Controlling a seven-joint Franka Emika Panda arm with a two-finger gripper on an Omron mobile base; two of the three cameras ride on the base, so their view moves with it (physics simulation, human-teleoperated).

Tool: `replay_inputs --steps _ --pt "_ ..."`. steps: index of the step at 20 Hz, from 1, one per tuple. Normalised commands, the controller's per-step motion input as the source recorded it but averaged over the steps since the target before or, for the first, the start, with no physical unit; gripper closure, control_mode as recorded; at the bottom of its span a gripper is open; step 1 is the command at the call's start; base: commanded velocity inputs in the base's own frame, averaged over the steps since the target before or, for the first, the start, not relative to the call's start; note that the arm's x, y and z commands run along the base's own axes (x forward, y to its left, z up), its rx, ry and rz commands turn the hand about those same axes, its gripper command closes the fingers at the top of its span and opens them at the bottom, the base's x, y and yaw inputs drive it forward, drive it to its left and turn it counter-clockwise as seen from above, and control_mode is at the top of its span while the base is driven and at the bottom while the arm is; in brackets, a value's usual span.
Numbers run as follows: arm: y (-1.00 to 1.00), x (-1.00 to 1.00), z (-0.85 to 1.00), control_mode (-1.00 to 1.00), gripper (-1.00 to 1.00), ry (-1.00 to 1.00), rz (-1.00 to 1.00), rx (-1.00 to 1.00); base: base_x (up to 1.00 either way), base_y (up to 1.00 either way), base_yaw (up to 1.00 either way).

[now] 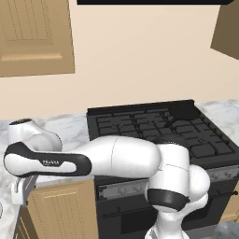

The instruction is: Pick the croissant and place it on the pan. Then turn on the stove to warm the croissant.

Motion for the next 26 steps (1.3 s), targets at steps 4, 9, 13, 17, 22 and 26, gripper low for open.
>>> replay_inputs --steps 4,9,13,17,22,26 --pt "0.48 0.0 -0.11 -1.0 -1.0 0.0 0.03 0.0 0.0 0.0 0.0" --pt "0.42 0.0 -0.1 -1.0 -1.0 0.0 0.0 0.0 0.0 0.0 0.0" --pt "0.4 0.0 -0.1 -1.0 -1.0 0.0 0.0 0.0 0.0 0.0 0.0" --pt "0.39 0.0 -0.27 -1.0 -1.0 0.0 0.0 -0.01 0.0 0.0 0.0" --pt "0.36 0.0 -0.45 -1.0 -1.0 0.0 0.04 -0.01 0.0 0.0 0.0" --pt "0.34 0.0 -0.48 -1.0 -1.0 0.0 0.06 0.0 0.0 0.0 0.0"
